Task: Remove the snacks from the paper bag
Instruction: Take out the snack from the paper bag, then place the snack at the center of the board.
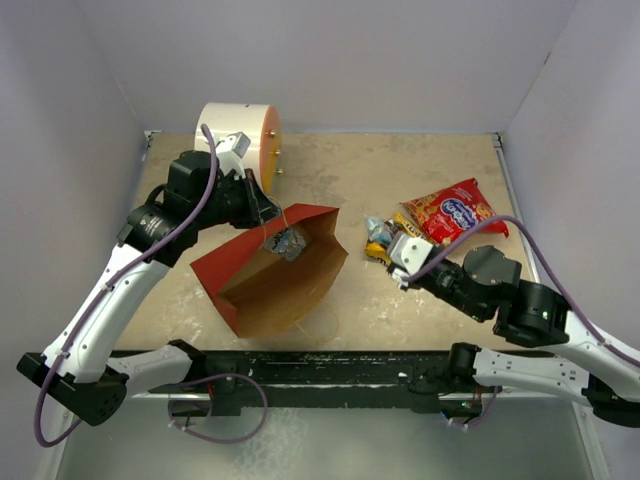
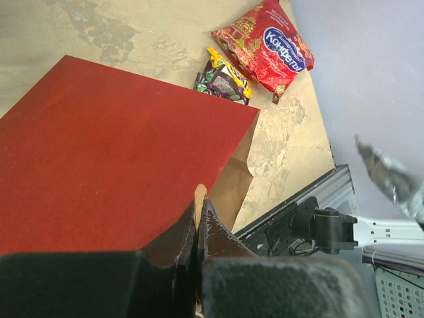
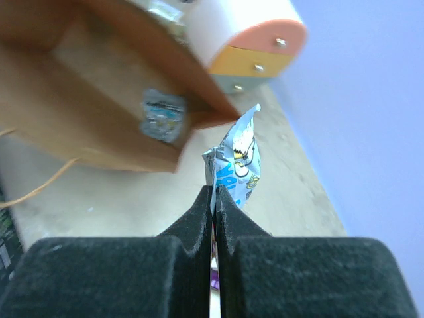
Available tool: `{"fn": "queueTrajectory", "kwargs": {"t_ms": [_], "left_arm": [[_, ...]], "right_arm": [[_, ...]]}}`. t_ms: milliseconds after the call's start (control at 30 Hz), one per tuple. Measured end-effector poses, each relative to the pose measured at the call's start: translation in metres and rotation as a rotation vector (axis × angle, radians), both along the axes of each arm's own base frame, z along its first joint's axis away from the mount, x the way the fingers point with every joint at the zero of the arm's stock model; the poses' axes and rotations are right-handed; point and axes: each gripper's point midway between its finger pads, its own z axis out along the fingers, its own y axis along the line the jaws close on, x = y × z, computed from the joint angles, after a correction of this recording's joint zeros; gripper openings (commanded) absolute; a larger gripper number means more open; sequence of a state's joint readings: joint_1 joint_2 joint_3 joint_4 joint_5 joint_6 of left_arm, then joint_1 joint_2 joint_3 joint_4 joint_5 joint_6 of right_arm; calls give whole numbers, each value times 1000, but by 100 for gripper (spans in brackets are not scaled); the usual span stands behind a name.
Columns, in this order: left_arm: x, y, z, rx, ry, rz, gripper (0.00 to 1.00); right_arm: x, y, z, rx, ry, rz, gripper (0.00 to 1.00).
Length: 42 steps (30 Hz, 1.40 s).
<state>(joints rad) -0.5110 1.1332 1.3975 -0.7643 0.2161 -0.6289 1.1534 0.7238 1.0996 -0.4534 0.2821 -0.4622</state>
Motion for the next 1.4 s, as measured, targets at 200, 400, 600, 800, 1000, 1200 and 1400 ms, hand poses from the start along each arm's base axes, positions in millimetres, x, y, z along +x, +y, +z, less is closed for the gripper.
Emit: {"fn": "queueTrajectory", "kwargs": {"t_ms": [200, 400, 600, 800, 1000, 1200, 1400], "left_arm": [[4, -1, -6, 11, 14, 3, 0], [8, -4, -15, 30, 34, -8, 0], [10, -10, -22, 48, 50, -46, 0], [7, -12, -21, 55, 35, -86, 0], [3, -15, -20, 55, 24, -130, 0], [3, -14, -18, 61, 9, -147, 0], [2, -16, -17, 56, 6, -157, 0]], "right_arm": [[55, -26, -15, -9, -19, -343, 0], [136, -76, -77, -172, 110, -677, 0], [177, -94, -155, -362, 285, -760, 0], [195, -102, -192, -448, 355, -789, 0], [208, -102, -213, -480, 384, -807, 0], [208, -103, -230, -511, 419, -811, 8], [205, -103, -233, -496, 447, -815, 44]]}}
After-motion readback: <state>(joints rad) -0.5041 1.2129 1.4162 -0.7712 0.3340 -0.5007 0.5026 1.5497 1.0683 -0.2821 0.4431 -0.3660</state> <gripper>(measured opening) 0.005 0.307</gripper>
